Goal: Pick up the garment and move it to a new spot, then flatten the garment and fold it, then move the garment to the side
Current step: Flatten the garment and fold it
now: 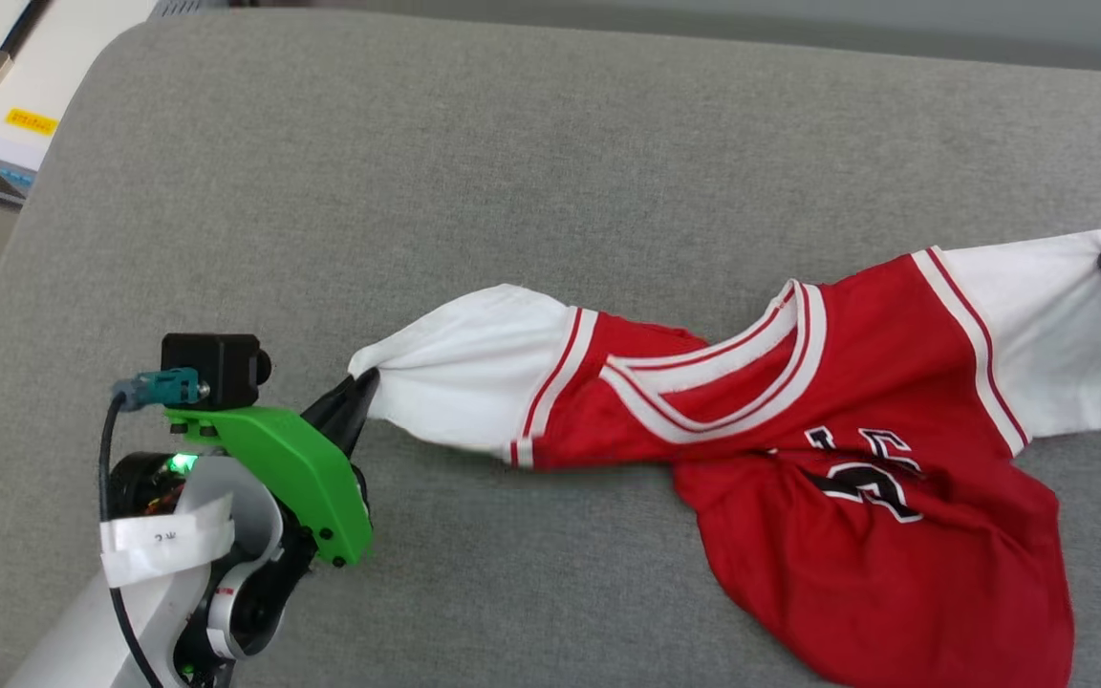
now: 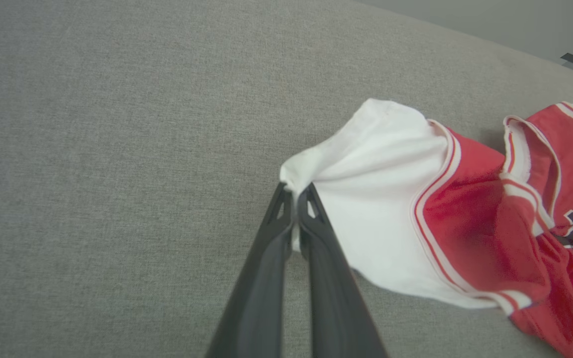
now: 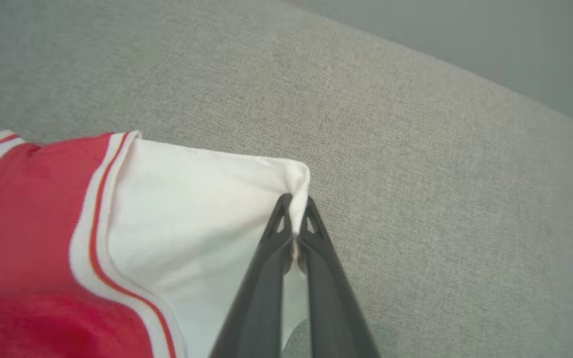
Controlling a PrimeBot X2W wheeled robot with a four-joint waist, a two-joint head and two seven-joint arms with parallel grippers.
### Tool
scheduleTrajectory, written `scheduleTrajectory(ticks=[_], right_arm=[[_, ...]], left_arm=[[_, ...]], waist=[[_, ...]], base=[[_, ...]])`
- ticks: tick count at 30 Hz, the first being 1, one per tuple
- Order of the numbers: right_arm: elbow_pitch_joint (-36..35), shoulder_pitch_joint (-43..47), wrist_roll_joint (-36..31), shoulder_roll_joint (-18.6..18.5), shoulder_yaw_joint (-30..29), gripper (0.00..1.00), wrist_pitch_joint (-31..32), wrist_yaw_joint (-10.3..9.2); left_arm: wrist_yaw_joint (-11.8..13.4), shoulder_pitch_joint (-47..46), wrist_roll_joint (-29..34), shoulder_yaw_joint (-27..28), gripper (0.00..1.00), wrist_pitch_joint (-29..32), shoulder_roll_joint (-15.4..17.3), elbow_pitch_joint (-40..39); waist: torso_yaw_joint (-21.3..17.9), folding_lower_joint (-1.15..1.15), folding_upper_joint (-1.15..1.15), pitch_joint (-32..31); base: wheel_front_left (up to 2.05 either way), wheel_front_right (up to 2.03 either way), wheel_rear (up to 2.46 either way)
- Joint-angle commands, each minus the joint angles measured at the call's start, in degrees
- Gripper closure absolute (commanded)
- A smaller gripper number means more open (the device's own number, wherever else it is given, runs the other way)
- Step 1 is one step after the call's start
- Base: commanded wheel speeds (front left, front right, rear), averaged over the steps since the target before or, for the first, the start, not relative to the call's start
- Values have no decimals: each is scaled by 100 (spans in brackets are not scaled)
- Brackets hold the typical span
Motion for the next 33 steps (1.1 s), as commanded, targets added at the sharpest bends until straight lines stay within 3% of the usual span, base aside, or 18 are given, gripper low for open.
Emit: scheduleTrajectory(ticks=[1,16,29,33], right_arm=[[-82,91,101,-71,-56,100,-134,-3],[-907,36,290,-534,-471,100,-917,-3],[-1604,-206,204,-510,-1061,100,-987,-3],[-1725,-380,177,-575,-1189,100,-1001,-3]], left_arm=[[-23,28,-75,78,100,-5,96,-23],[116,-505,-85,773,100,24,647,-598],[223,-1214,133,1290,100,-191,928,-1038],[147,-1462,14,1430,100,-197,948,-1133]], waist=[[-272,0,0,-437],[-714,0,0,-1213],[-856,0,0,-1313],[-868,0,0,-1124]], base=[[0,0,0],[0,0,0],[0,0,0],[0,0,0]])
